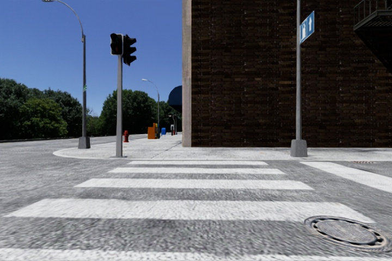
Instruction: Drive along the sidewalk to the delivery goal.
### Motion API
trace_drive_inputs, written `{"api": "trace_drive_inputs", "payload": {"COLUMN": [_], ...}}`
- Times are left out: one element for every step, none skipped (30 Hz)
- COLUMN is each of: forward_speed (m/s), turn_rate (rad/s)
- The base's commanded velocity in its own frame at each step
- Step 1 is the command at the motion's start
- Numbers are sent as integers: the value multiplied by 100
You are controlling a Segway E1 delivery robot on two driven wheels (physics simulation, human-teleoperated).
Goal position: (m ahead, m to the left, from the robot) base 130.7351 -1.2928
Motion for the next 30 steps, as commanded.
{"api": "trace_drive_inputs", "payload": {"forward_speed": [200, 200, 200, 200, 200, 200, 200, 200, 200, 200, 200, 200, 200, 200, 200, 200, 200, 200, 200, 200, 200, 200, 200, 200, 200, 200, 200, 200, 200, 200], "turn_rate": [0, 0, 0, 0, 0, 0, 0, 0, 0, 0, 0, 0, 0, 0, 0, 0, 0, 0, 0, 0, 0, 0, 0, 0, 0, 0, 0, 0, 0, 0]}}
